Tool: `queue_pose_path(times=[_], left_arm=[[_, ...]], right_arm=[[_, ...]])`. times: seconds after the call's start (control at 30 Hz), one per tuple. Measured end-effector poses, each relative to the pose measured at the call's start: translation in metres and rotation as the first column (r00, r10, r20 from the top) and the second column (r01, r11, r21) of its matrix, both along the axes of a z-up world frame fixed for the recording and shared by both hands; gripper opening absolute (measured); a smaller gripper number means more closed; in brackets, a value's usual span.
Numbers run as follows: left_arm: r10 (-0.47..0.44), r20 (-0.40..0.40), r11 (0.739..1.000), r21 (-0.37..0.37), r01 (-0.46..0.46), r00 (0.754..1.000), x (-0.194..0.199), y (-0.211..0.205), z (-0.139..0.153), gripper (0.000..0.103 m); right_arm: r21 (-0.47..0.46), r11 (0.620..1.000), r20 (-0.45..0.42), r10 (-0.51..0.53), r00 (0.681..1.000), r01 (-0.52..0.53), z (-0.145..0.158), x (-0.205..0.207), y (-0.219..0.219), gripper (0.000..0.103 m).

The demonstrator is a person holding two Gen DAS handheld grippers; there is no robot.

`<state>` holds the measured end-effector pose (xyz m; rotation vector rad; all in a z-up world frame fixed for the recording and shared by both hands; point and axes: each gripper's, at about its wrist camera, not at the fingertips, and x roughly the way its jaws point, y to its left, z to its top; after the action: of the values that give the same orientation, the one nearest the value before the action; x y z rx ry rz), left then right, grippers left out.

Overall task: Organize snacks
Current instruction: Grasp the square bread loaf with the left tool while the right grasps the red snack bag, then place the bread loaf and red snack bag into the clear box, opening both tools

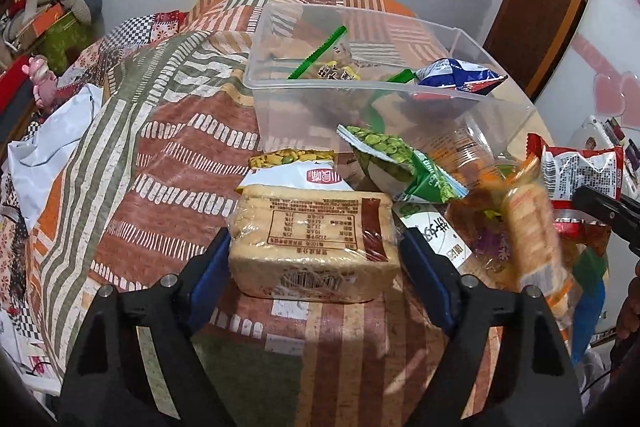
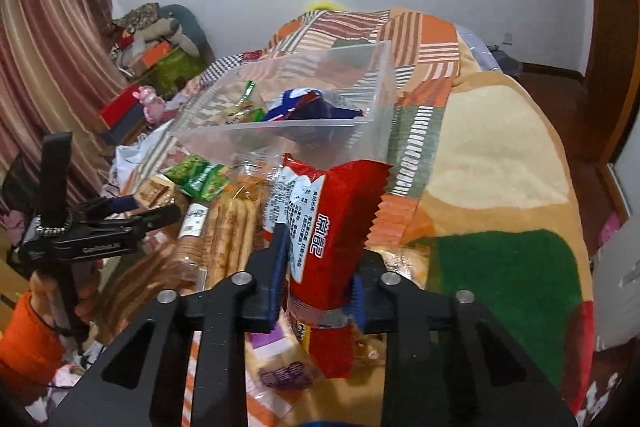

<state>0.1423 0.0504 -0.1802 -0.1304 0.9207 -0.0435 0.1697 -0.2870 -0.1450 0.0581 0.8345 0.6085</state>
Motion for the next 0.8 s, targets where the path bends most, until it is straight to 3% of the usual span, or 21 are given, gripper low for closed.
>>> queue_pose_path(times=[0.27,0.6,0.8], left_arm=[[0.014,0.029,1.000,0.010,-0.014,0.999,-0.014,0.002,0.013,0.082],[0.024,0.141,1.000,0.017,-0.026,0.990,-0.031,0.007,0.059,0.082],[0.015,0.205,1.000,0.005,-0.016,0.979,-0.022,0.008,0.089,0.082]], right_arm=[[0.024,1.000,0.038,0.001,0.999,-0.002,0.013,-0.007,0.000,0.020],[0.083,0.996,0.119,-0.022,0.993,0.012,0.045,-0.012,-0.006,0.020],[0.119,0.993,0.178,-0.044,0.983,0.023,0.064,-0.004,-0.004,0.020]])
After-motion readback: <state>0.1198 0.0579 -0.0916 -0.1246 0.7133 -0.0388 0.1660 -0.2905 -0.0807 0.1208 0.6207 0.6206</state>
